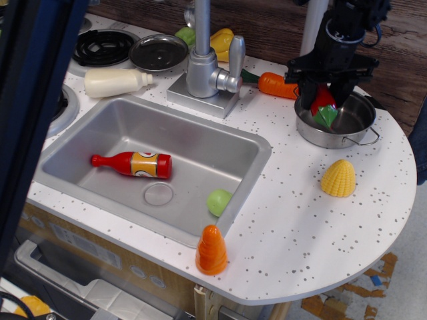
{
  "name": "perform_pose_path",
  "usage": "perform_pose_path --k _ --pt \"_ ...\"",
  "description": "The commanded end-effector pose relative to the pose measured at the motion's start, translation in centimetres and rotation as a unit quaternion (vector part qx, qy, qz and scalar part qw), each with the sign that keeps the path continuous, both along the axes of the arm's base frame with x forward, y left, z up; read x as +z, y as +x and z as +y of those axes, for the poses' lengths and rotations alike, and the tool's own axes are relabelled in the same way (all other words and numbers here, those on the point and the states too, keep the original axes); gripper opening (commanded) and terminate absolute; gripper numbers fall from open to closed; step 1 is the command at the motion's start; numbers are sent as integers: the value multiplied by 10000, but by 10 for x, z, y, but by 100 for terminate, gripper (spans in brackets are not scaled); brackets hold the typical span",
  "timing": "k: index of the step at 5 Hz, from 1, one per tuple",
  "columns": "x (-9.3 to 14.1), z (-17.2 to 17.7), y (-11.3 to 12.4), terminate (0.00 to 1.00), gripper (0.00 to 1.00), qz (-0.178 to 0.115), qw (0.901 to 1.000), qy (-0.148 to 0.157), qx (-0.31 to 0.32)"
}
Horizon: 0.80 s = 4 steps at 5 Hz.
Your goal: Put pepper in pan
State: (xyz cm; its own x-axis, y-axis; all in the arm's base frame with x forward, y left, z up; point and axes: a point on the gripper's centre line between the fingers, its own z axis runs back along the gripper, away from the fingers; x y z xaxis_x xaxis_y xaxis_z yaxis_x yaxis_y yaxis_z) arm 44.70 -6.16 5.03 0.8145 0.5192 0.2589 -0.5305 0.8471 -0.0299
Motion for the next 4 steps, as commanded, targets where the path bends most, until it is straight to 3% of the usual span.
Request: perform_pose_path --k 1,3,4 --pt "27 3 26 0 100 -668 9952 -325 -633" --pt "27 3 26 0 100 -668 9952 -325 -633" --pt "27 3 26 100 100 -668 9952 -325 -633"
